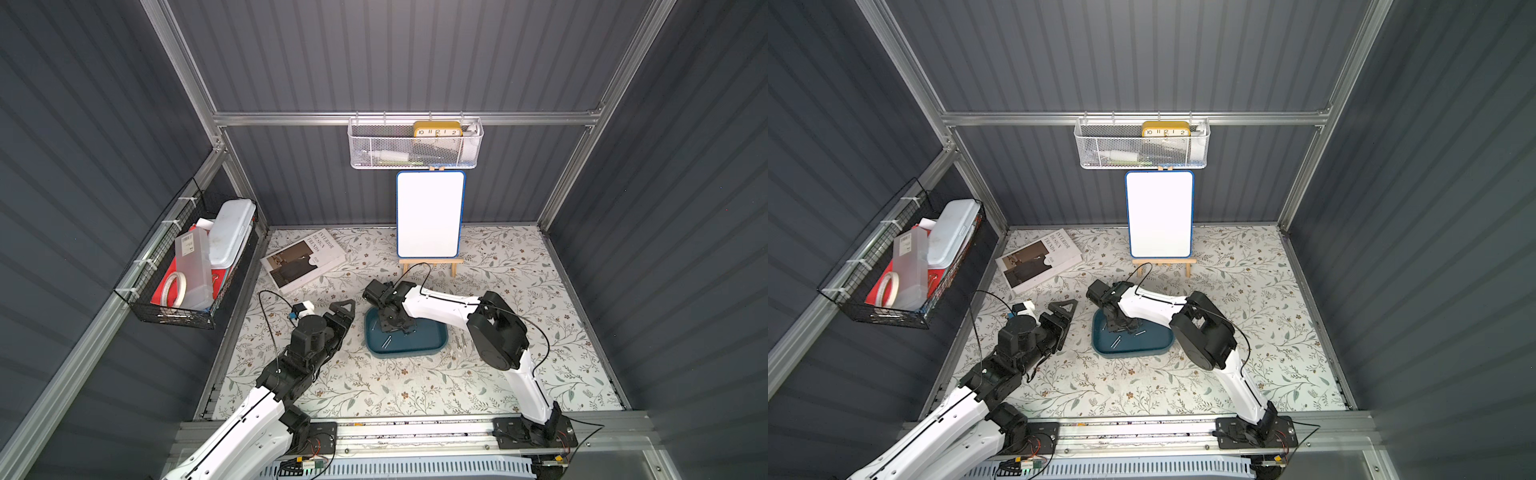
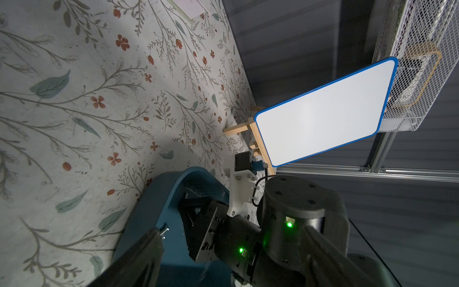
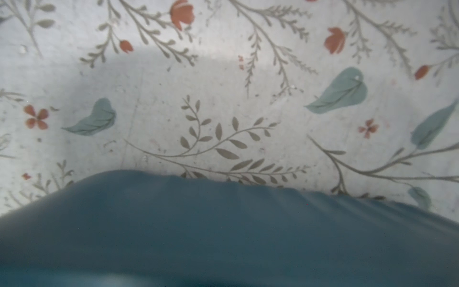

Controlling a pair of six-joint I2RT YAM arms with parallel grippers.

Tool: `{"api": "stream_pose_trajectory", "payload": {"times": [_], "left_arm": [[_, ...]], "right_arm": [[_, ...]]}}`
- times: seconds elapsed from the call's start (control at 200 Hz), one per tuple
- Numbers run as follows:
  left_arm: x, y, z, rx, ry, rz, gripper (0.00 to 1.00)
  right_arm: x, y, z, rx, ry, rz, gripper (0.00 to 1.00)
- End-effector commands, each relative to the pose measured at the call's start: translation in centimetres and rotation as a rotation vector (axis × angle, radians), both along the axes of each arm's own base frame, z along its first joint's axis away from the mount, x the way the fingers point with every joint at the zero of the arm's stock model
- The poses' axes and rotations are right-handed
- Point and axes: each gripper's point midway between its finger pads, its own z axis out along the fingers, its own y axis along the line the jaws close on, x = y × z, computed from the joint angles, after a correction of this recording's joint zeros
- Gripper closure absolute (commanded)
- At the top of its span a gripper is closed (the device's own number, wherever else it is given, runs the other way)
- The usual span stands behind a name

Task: Take out the screws from the storage box
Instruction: Pick up the screw from the storage box.

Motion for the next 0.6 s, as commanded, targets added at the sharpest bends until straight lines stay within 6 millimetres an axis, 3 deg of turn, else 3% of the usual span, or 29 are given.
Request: {"api": "stream_pose_trajectory", "payload": {"times": [0.0, 0.095, 0.23, 0.465, 0.595], "left_arm": [[-0.1, 0.1, -0.4, 0.009, 0.011, 0.002, 0.1], [-0.1, 0.1, -0.4, 0.005, 0.008, 0.001, 0.1], [-0.1, 0.1, -0.3, 0.003, 0.005, 0.002, 0.1], [0.0, -0.3, 0.0, 0.012, -0.005, -0.016, 0.1], [0.3, -0.5, 0.4, 0.017, -0.015, -0.023, 0.1]], "right_arm": [[-2.0, -2.7, -3.9, -0.143, 0.107, 0.005, 0.81], [-2.0, -2.5, -3.8, -0.136, 0.108, 0.007, 0.91], [-1.5, -2.2, -2.3, -0.114, 0.076, 0.015, 0.95], [-0.1, -0.6, 4.2, 0.023, -0.043, 0.045, 0.96], [0.0, 0.2, 6.6, 0.097, -0.082, 0.059, 0.95]]}}
